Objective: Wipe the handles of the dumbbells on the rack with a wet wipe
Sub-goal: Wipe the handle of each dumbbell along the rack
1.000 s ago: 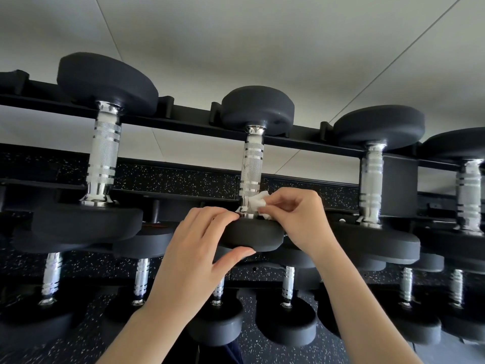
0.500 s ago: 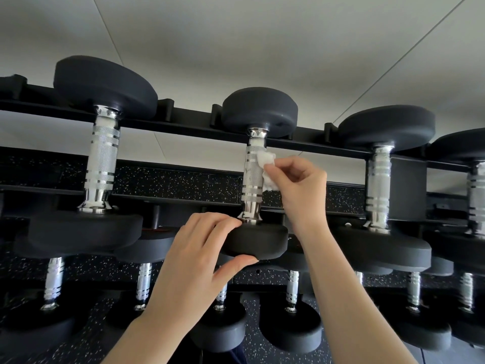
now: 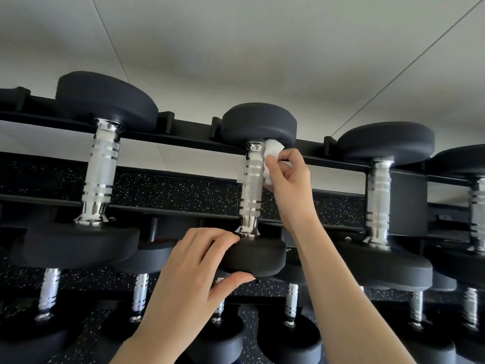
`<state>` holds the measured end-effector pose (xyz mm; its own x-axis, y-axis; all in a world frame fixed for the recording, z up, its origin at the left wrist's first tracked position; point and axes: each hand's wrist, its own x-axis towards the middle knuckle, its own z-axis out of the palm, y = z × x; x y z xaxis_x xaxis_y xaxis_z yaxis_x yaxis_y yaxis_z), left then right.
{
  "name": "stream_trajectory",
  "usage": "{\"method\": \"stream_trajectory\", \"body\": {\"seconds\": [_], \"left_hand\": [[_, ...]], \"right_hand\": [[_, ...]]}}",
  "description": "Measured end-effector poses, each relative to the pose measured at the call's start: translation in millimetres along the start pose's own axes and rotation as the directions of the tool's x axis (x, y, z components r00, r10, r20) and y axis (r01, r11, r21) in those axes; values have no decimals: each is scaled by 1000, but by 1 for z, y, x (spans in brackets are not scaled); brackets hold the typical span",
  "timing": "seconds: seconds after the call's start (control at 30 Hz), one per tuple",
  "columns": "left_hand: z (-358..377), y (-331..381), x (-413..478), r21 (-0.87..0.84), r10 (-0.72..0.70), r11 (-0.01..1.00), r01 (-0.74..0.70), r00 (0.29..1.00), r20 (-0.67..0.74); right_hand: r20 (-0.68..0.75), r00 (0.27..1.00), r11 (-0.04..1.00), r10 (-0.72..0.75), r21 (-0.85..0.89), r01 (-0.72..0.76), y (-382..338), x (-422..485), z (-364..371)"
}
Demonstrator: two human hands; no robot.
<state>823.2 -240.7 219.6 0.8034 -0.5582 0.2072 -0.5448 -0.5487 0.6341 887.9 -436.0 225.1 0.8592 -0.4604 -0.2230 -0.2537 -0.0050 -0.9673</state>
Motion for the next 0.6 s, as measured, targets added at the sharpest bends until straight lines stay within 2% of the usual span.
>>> {"method": "stream_trajectory", "body": {"seconds": [0.13, 0.3, 0.6], "left_hand": [[2, -2, -1, 8, 14, 1000, -14, 1000, 3], [4, -3, -1, 8, 13, 1000, -13, 1000, -3], [3, -1, -2, -6, 3, 1000, -3, 1000, -7]], "right_hand": [[91, 995, 987, 50, 150, -63, 4, 8, 1], [240, 967, 902, 80, 395, -173, 9, 8, 3], [351, 931, 904, 105, 356, -236, 19, -6, -7]]}}
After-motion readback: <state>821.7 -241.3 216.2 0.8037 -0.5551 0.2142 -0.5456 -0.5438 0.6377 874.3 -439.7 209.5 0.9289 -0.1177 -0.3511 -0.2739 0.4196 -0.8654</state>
